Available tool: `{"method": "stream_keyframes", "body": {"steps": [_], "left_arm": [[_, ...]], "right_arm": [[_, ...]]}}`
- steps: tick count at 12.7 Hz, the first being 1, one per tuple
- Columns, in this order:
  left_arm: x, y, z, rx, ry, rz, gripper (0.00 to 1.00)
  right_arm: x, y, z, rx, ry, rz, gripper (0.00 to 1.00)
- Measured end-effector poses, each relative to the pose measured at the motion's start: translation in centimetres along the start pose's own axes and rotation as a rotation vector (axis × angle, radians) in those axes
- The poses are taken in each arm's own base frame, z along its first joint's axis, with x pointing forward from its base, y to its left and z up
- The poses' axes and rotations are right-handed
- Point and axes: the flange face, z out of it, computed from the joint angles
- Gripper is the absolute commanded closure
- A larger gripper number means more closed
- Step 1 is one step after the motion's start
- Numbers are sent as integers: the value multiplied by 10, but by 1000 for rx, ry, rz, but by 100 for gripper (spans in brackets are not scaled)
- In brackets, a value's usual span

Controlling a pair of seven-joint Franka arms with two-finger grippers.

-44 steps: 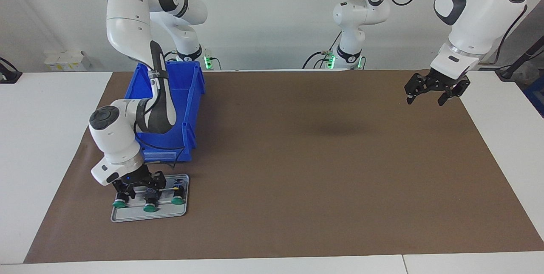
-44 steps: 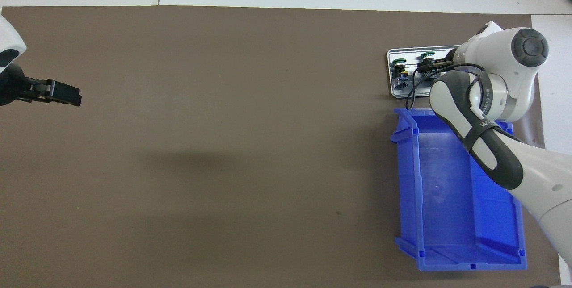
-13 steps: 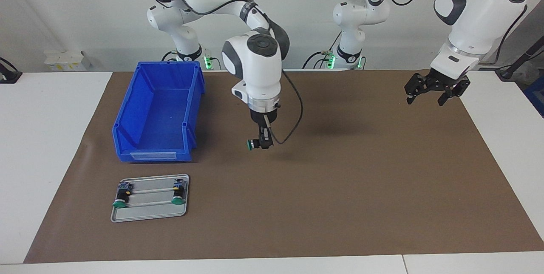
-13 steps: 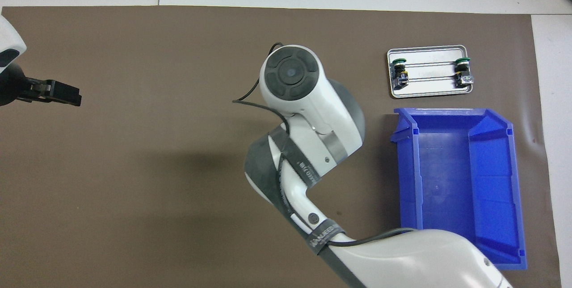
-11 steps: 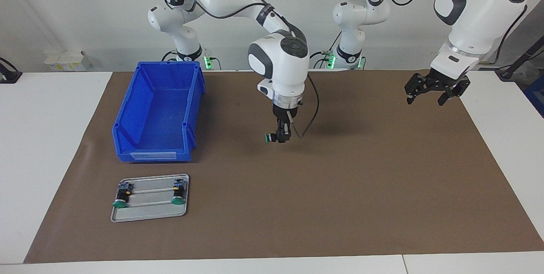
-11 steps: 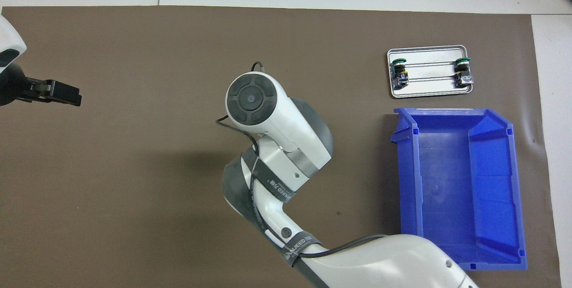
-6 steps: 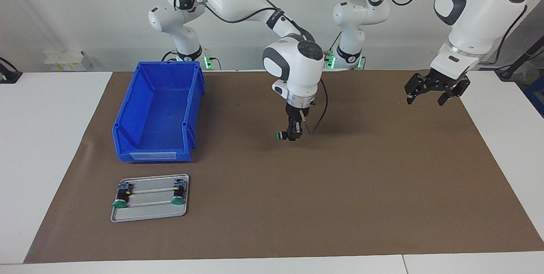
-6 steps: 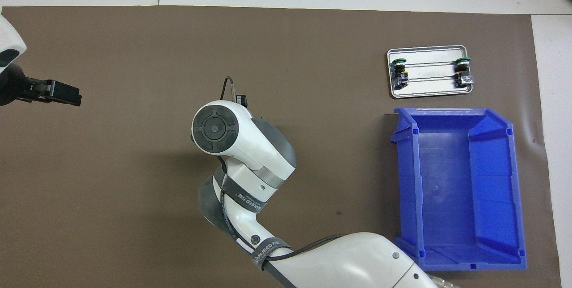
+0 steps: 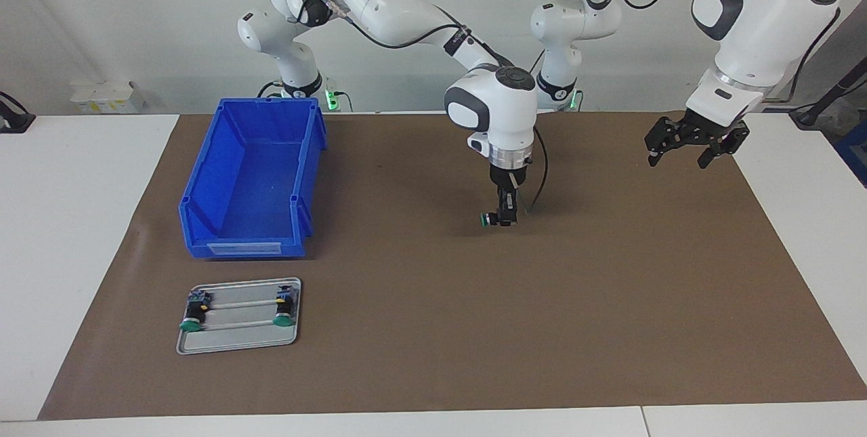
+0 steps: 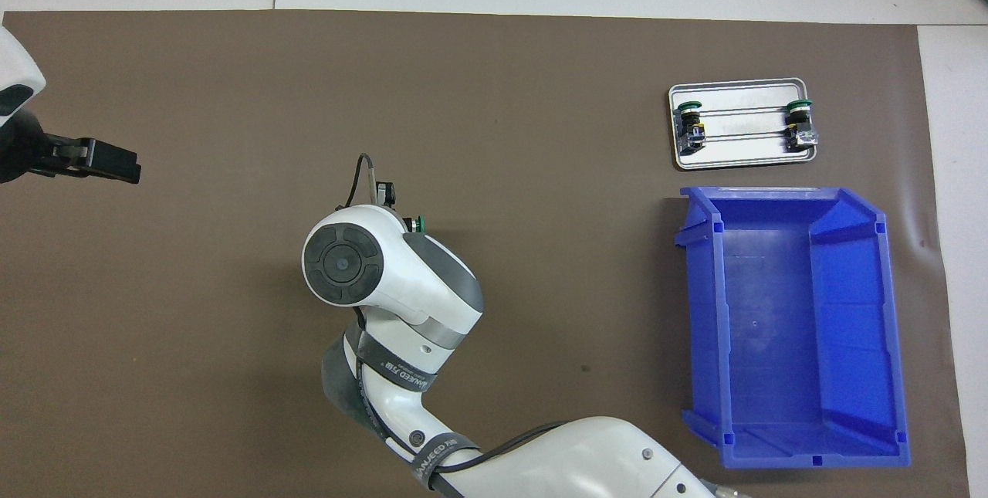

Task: Place and press button with both arms
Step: 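Carry the button to the table middle and lower it, then open the right gripper and lift it off the button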

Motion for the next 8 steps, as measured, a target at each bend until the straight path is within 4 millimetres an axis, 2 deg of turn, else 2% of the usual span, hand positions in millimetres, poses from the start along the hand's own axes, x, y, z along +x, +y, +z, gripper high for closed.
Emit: {"method": "stream_keyframes", "body": {"steps": [3, 5, 7, 8], "left_arm": [[0, 0, 0, 0, 0, 0, 0], [0, 0, 0, 0, 0, 0, 0], [0, 0, 0, 0, 0, 0, 0], [0, 0, 0, 0, 0, 0, 0]], "right_arm": [[-9, 23, 37, 5, 21, -1, 100], [-16, 32, 44, 35, 40, -11, 100], [-16, 34, 45, 42, 45, -12, 0], [-16, 35, 47, 40, 47, -13, 0]]}}
